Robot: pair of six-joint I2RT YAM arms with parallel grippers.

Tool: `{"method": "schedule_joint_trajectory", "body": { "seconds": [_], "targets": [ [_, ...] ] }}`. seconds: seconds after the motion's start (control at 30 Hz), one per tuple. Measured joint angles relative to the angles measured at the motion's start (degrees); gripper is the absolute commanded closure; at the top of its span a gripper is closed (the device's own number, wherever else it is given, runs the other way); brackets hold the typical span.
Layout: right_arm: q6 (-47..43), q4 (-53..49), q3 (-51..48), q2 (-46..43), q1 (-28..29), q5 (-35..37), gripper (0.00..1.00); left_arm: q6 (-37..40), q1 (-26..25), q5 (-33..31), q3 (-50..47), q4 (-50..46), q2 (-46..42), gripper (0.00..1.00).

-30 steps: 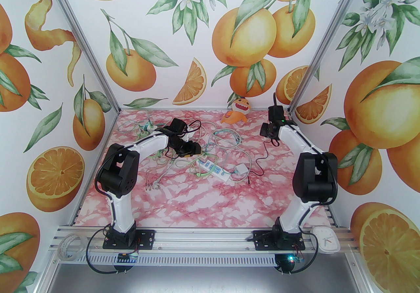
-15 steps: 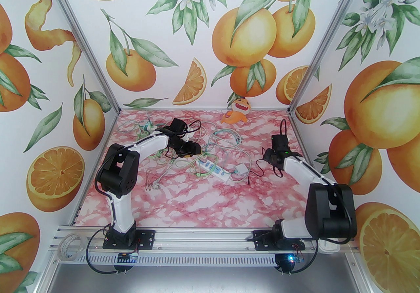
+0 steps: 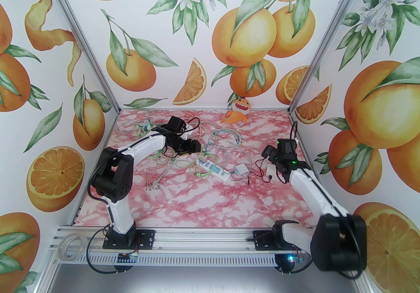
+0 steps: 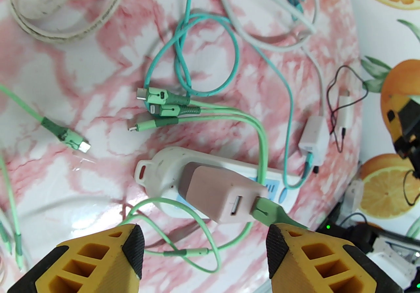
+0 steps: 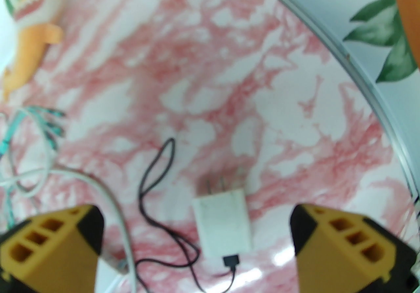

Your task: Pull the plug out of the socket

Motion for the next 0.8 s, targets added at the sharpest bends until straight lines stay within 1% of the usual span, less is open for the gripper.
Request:
{"method": "schedule_joint_trajectory", "body": {
  "seconds": [0.13, 0.23, 0.33, 0.53, 0.63, 0.7, 0.73, 0.8],
  "targets": [
    [-1.1, -2.0, 1.7, -2.4, 0.4, -2.9, 0.0, -0.1, 0.3, -1.5, 0.0, -0.5, -2.3, 0.26],
    [-1.6, -3.5, 2.8, -3.5, 2.5, -4.8, 0.0, -0.1, 0.4, -2.7, 0.0, -1.1, -4.4, 0.26],
    [-1.7, -4.1, 3.3, -4.5, 6.8, -6.6, 0.0, 0.4, 0.4, -3.5, 0.0, -1.1, -6.7, 0.27],
    [-1.7, -3.0, 3.4, -5.0, 18.2, -9.7, 0.0, 2.3, 0.4, -4.4, 0.0, -2.3, -8.9, 0.29],
    [-1.7, -2.3, 3.4, -4.8, 21.6, -10.5, 0.0, 3.1, 0.4, -4.4, 0.0, -3.3, -8.9, 0.3],
    [-1.8, -2.2, 3.6, -4.5, 22.6, -10.4, 0.0, 3.3, 0.5, -4.4, 0.0, -3.7, -8.9, 0.31],
    [-2.2, -2.8, 4.5, -2.9, 24.8, -8.9, 0.0, 3.3, 0.4, -4.4, -0.3, -3.7, -9.2, 0.31],
    [-3.4, -3.2, 8.2, 2.0, 30.9, -7.5, 0.0, 3.2, 0.2, -4.5, -1.5, -3.9, -10.6, 0.32]
  ]
}}
